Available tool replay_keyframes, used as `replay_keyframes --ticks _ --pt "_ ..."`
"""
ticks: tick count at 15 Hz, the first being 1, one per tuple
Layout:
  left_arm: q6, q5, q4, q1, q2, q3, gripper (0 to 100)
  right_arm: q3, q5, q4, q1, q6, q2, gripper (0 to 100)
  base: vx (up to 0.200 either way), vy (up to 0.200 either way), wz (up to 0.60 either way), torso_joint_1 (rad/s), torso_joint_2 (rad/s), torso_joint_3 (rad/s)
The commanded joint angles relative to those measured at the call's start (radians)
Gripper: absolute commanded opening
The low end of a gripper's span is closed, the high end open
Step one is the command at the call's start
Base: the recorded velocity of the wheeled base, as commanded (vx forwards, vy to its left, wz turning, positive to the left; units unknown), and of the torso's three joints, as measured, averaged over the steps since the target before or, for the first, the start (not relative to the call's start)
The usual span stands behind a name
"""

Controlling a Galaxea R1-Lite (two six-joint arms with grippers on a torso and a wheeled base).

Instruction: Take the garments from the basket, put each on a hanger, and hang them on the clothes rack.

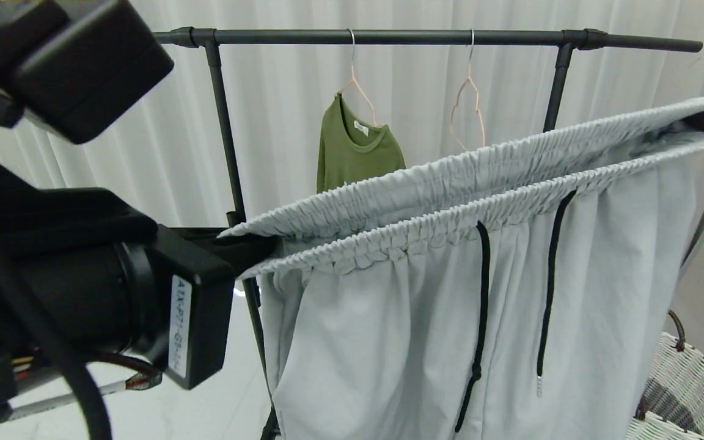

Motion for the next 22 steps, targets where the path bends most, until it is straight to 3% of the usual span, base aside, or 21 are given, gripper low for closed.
replay_keyframes --ticks 1,3,7,8,11,13,16,22 --pt "-0.001 -0.003 0.003 -0.075 -0.033 0.019 0 -0.001 0.025 -0.063 0.002 0.0 0.087 0 0.0 0.0 0.0 0.0 0.0 0.0" --pt "-0.001 -0.003 0.001 -0.129 -0.041 0.017 0 0.001 0.034 -0.092 0.002 0.0 0.103 0 0.0 0.0 0.0 0.0 0.0 0.0" --pt "0.002 -0.003 0.001 -0.132 -0.044 0.02 0 0.007 0.029 -0.083 -0.004 0.0 0.097 0 0.0 0.0 0.0 0.0 0.0 0.0" --pt "0.005 -0.001 0.001 -0.113 -0.038 0.019 0 0.005 0.026 -0.069 -0.022 -0.002 0.094 0 0.0 0.0 0.0 0.0 0.0 0.0" --pt "0.057 -0.003 -0.011 0.046 -0.018 -0.018 0 -0.035 0.029 0.064 -0.079 -0.003 0.053 0 0.0 0.0 0.0 0.0 0.0 0.0" --pt "0.077 -0.009 -0.016 0.095 -0.009 -0.035 0 -0.052 0.034 0.146 -0.087 -0.003 0.018 0 0.0 0.0 0.0 0.0 0.0 0.0" --pt "0.069 -0.007 -0.037 0.097 0.013 -0.026 0 0.002 0.035 0.211 -0.082 -0.002 -0.039 0 0.0 0.0 0.0 0.0 0.0 0.0" --pt "0.076 -0.001 -0.065 0.097 0.064 -0.066 0 0.004 0.034 0.253 -0.081 0.0 -0.065 0 0.0 0.0 0.0 0.0 0.0 0.0"
